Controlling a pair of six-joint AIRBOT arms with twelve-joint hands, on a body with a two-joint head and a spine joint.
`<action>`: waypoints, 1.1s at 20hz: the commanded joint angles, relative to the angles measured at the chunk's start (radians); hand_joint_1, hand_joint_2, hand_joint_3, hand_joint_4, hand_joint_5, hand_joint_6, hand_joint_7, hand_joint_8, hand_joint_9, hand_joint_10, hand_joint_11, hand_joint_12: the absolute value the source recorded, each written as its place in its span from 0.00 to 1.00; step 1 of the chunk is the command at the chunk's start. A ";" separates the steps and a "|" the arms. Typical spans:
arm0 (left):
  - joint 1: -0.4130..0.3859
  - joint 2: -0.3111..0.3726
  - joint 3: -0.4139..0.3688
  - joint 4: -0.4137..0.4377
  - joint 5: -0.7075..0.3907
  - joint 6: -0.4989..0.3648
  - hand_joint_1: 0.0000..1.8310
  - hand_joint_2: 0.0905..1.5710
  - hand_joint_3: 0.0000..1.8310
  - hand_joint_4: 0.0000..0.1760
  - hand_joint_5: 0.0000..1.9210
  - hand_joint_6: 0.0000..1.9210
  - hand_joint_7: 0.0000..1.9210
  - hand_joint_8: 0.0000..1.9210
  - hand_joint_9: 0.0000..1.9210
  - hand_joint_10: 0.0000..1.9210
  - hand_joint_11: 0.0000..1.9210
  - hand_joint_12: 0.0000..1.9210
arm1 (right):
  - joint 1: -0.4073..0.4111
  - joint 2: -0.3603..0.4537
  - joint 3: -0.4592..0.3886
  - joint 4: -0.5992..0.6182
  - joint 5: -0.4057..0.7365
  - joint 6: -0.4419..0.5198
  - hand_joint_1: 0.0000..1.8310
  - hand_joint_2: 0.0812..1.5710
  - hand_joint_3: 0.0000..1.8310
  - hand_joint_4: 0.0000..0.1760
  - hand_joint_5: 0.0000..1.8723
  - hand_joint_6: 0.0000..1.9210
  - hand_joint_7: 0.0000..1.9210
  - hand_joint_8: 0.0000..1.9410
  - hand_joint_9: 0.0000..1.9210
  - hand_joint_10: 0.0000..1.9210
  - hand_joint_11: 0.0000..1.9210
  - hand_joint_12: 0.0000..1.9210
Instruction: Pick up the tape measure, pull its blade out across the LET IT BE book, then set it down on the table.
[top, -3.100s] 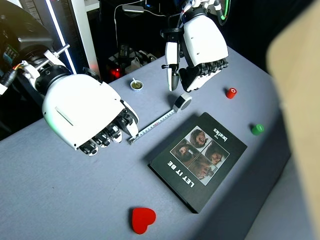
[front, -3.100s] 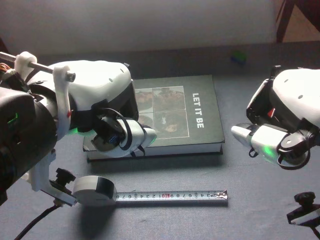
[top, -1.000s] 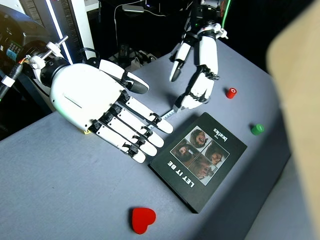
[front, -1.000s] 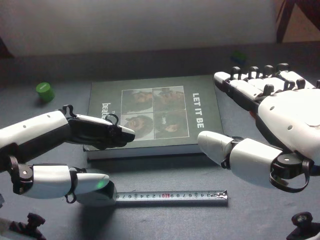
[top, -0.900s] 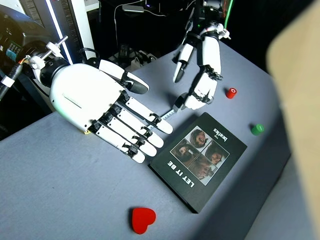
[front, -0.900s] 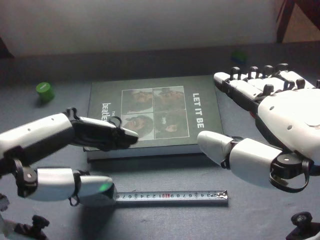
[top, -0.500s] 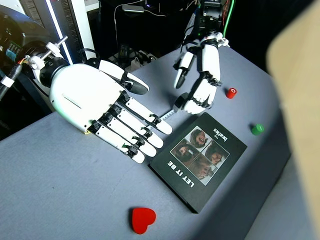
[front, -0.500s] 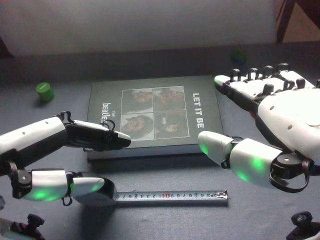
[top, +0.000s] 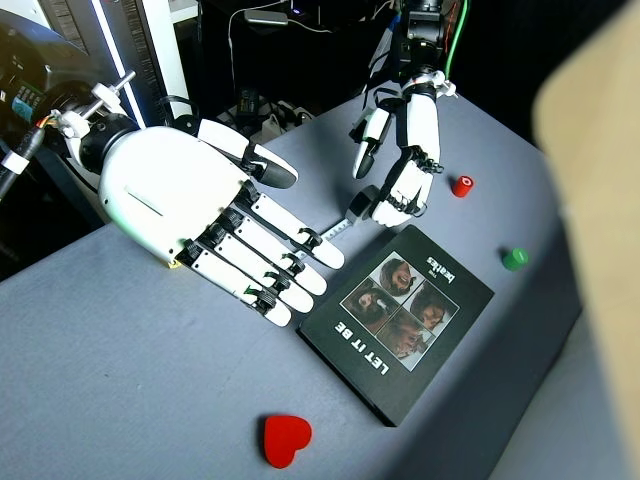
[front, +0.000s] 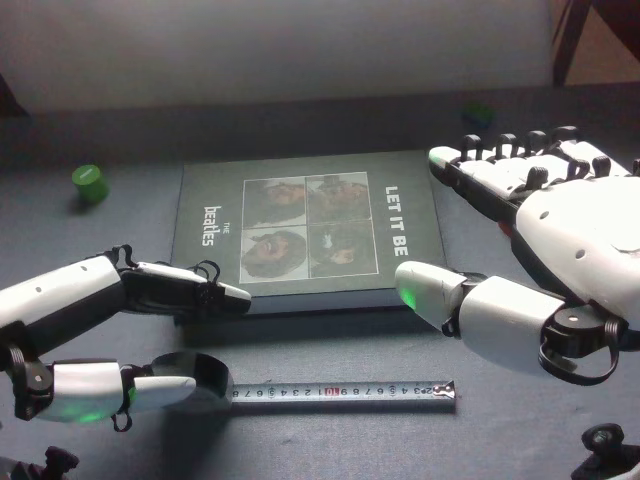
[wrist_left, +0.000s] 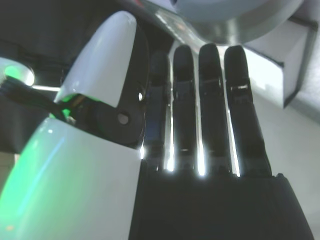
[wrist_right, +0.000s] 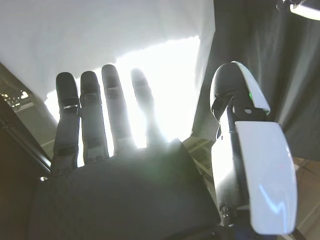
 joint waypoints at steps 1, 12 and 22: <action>-0.002 -0.007 0.004 -0.018 -0.120 -0.007 0.61 0.73 0.00 0.00 0.32 0.00 0.32 0.00 0.30 0.00 0.16 0.36 | 0.010 0.002 -0.003 -0.082 0.073 0.010 0.03 0.74 0.00 0.32 0.09 0.00 0.11 0.00 0.10 0.00 0.00 0.43; 0.028 -0.042 0.038 -0.029 -0.133 0.024 0.62 0.73 0.00 0.00 0.33 0.01 0.34 0.00 0.31 0.00 0.17 0.36 | 0.009 0.002 -0.003 -0.082 0.072 0.012 0.03 0.74 0.00 0.31 0.09 0.00 0.12 0.00 0.11 0.00 0.00 0.44; 0.055 -0.075 0.053 -0.029 -0.147 0.061 0.63 0.73 0.00 0.00 0.33 0.00 0.34 0.00 0.32 0.00 0.18 0.36 | 0.009 0.002 -0.003 -0.082 0.072 0.012 0.04 0.74 0.00 0.31 0.10 0.00 0.12 0.00 0.11 0.00 0.00 0.43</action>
